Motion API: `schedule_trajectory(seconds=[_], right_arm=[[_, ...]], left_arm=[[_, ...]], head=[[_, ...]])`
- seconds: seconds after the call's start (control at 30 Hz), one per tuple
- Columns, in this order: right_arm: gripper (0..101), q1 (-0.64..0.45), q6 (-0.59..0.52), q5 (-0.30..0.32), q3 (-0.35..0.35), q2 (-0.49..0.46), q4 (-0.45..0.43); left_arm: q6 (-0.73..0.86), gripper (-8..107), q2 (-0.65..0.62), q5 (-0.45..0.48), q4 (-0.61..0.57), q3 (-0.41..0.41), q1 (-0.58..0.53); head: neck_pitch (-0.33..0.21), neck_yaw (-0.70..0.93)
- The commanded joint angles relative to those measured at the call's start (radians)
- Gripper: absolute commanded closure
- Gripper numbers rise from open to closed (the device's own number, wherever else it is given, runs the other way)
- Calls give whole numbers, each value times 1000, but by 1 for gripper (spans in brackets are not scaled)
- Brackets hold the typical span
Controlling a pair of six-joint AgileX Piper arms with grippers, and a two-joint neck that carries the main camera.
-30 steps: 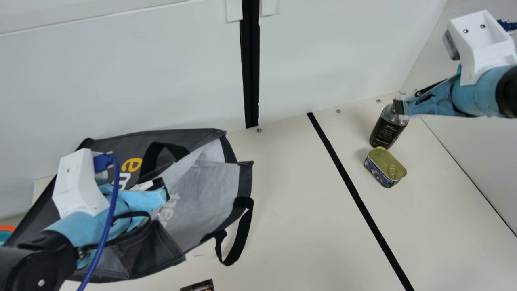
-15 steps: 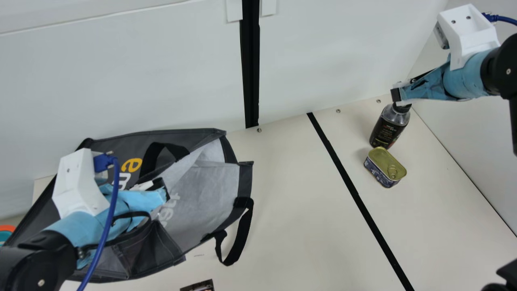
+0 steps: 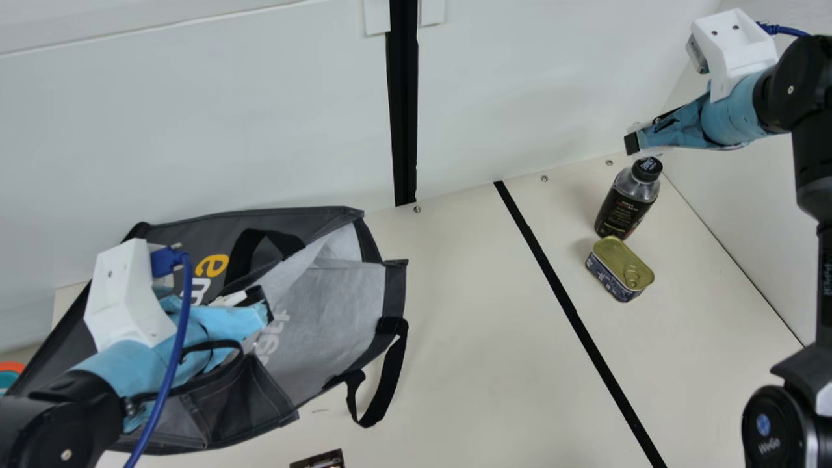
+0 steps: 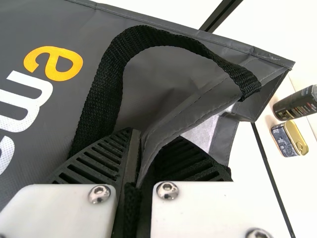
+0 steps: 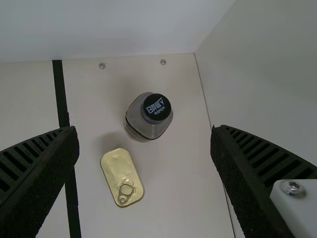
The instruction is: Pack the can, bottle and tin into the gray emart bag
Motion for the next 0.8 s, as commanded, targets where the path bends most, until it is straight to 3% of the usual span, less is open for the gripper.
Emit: schedule_trajectory(seconds=[0.0, 0.37, 0.77], right_arm=[[10, -3, 0, 6, -20, 23, 4], [10, -19, -1, 22, -112, 141, 10], [10, -36, 6, 22, -141, 227, 37]], left_arm=[[0, 89, 0, 0, 0, 0, 0], [0, 89, 0, 0, 0, 0, 0], [0, 89, 0, 0, 0, 0, 0]], head=[[-23, -1], [-23, -1], [-23, -1]])
